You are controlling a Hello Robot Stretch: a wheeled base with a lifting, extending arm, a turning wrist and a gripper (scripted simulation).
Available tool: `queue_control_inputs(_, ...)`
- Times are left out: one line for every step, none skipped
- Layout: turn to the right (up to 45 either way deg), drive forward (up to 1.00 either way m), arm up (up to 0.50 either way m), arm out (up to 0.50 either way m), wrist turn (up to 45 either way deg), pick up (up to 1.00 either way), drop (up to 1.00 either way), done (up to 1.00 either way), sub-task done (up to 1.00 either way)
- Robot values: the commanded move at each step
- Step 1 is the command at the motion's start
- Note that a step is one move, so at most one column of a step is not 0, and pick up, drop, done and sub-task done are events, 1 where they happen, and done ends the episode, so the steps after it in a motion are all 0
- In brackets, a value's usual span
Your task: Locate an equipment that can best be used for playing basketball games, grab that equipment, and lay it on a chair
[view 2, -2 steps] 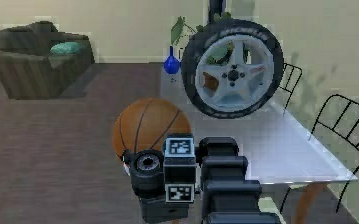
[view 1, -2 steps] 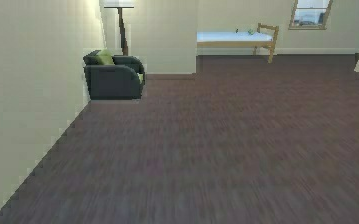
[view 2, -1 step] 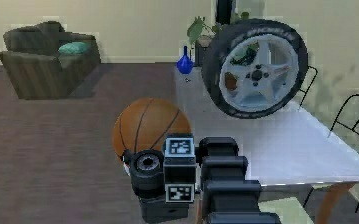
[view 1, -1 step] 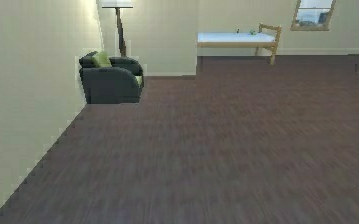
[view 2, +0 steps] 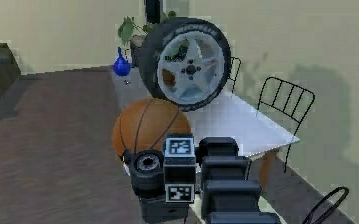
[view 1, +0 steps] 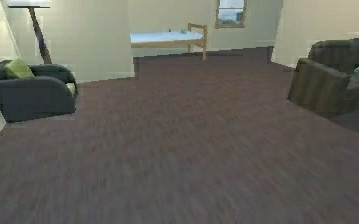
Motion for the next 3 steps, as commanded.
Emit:
queue_control_inputs(0.0, 0.1, 0.0, 0.0, 0.0, 0.0, 0.0, 0.0, 0.0)
queue_control_inputs(-45.0, 0.0, 0.0, 0.0, 0.0, 0.0, 0.0, 0.0, 0.0)
queue_control_inputs(-36.0, 0.0, 0.0, 0.0, 0.0, 0.0, 0.0, 0.0, 0.0)
